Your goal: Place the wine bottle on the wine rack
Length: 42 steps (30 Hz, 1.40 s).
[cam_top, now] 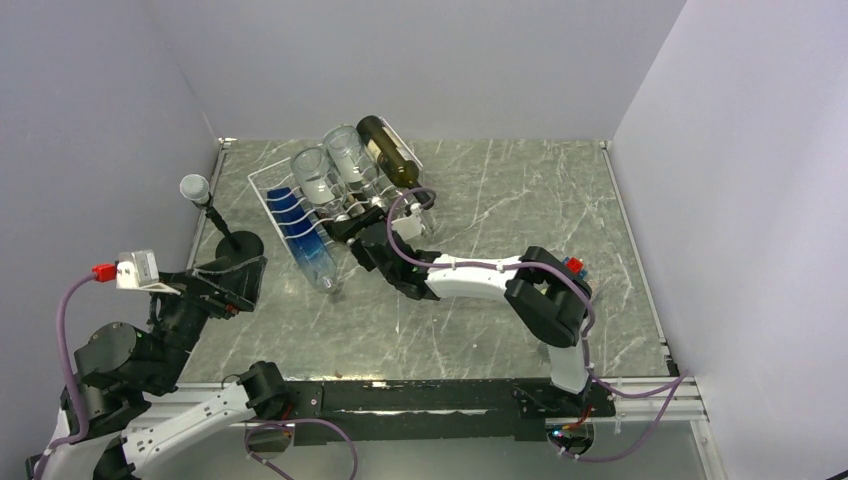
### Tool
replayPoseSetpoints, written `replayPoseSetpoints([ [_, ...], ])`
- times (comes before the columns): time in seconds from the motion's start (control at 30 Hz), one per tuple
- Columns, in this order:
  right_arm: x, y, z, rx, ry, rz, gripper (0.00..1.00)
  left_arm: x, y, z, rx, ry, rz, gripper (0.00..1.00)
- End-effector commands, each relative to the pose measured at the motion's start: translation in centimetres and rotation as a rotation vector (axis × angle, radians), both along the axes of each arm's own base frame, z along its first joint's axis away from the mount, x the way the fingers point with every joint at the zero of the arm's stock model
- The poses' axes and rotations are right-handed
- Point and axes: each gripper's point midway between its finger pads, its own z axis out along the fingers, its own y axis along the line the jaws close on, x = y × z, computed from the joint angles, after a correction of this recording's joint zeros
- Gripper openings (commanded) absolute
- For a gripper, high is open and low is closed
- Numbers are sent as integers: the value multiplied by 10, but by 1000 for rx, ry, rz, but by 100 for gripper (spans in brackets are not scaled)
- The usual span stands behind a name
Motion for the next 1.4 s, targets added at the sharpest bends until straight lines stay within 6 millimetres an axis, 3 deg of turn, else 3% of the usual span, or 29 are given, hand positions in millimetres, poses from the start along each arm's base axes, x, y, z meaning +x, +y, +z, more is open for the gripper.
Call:
replayPoseSetpoints([
  [0.0, 0, -1, 1, -2, 2, 23, 69, -2, 2, 5, -35, -7, 0, 99],
  [0.27, 14, 3, -6, 48, 12, 41, 38, -3, 5, 6, -32, -12, 5, 99],
  [0.4, 21, 6, -9, 78, 22, 60, 14, -3, 7, 6, -24, -14, 12, 99],
  [0.63, 26, 13, -10, 84, 38, 75, 8, -2, 8, 8, -16, -17, 18, 99],
  [0.73, 26, 15, -10, 84, 41, 81, 12, -2, 8, 7, -13, -15, 18, 99],
  [0.8, 26, 16, -10, 81, 50, 83, 19, -2, 8, 7, -13, -16, 18, 99],
  [0.97, 24, 9, -1, 59, 29, 73, 64, -2, 7, 8, -14, -17, 14, 99],
  [1.03, 21, 5, 4, 42, 14, 66, 76, -3, 7, 8, -12, -17, 12, 99],
  [1.2, 7, -9, 11, 1, 2, 81, 86, -3, 5, 6, -4, -8, 3, 99],
  [1.37, -14, -38, -8, -103, 61, 93, 85, -2, 1, 1, -1, 13, -7, 99],
])
